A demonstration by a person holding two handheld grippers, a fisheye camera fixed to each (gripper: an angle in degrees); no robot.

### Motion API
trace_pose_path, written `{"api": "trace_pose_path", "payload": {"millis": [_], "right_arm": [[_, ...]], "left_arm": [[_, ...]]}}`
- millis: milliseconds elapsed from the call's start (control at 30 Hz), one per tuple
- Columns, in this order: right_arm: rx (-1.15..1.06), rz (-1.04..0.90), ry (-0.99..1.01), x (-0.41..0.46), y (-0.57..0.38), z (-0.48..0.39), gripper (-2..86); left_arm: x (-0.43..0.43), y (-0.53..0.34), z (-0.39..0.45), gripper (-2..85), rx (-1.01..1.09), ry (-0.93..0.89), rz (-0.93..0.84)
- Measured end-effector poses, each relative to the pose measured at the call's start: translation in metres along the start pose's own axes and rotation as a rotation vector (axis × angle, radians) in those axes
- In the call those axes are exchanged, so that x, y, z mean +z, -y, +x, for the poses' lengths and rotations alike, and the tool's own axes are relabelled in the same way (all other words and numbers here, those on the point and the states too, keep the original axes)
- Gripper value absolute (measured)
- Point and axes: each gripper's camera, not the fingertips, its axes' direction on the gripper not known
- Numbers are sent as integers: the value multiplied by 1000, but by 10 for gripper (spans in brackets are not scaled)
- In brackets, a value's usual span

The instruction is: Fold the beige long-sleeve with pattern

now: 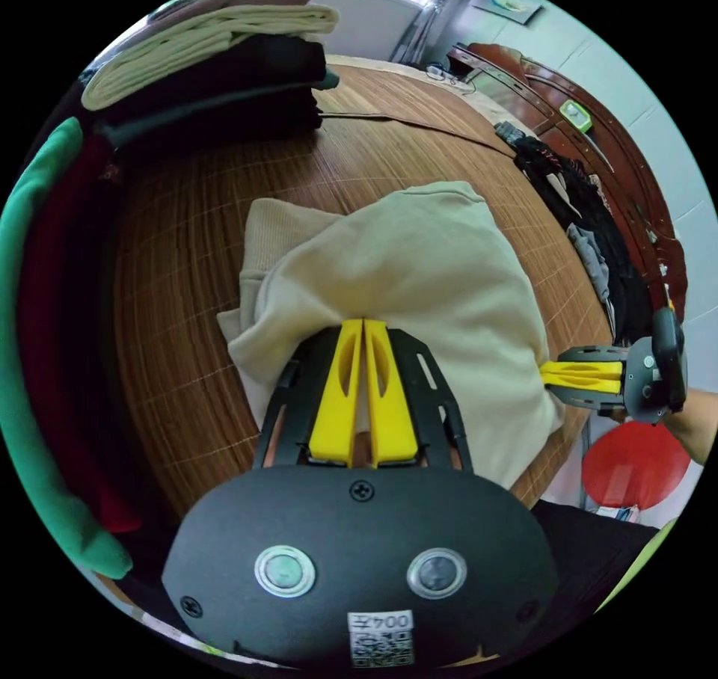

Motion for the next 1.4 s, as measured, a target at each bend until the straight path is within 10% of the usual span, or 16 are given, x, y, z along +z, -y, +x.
{"api": "trace_pose_path", "payload": {"millis": [233,567,1400], "right_arm": [[116,159,42,-39,-41,7,-3],[84,158,442,-65,-143,3,128],[1,61,326,-54,-67,5,110]], "left_arm": [[-47,-19,6,25,169,66,-38],[-130,-399,-50,84,286,60,-157],[-49,-418,-190,44,868,52,-215]]}}
